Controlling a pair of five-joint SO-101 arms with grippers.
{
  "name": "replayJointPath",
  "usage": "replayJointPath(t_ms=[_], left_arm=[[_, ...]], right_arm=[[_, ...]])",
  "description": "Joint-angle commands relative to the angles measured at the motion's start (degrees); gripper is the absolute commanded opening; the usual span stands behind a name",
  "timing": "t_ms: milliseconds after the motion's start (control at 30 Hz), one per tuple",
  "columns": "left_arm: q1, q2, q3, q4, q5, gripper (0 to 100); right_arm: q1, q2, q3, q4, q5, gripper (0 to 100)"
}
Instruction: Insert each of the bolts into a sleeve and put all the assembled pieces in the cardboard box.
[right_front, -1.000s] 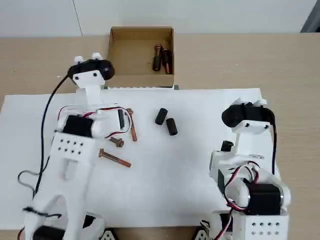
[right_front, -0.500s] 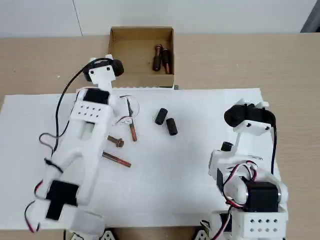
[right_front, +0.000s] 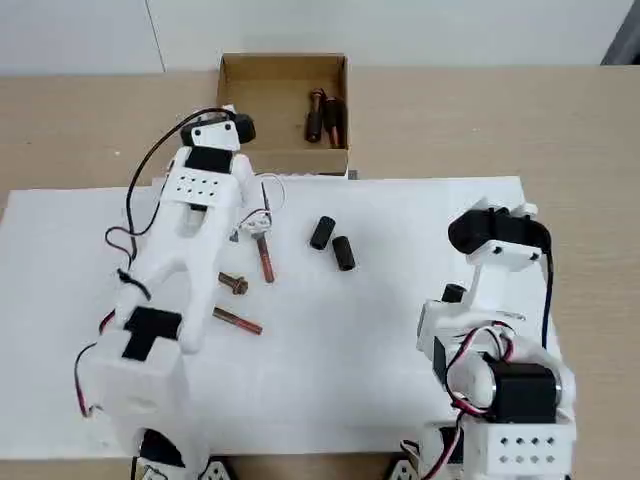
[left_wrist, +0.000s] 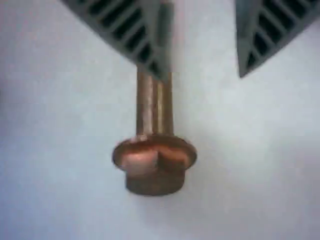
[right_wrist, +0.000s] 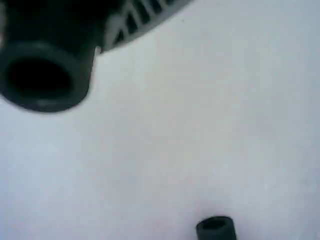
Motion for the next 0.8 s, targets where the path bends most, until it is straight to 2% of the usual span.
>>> replayJointPath(t_ms=[0,300,767], left_arm=[[-0.18,1.32,-5.93,2.29,0.09,11],[0.26,7.21,-12.53,3.08,0.09,11],[1.58,12.75,-12.79,0.88,0.26,11]], right_arm=[[1.10,-0.57,0.35,-1.27,-0.53,0.3],[3.91,-0.57,0.62,-1.63,-0.53,0.3],[3.82,-0.57,0.62,-1.63,-0.53,0.3]])
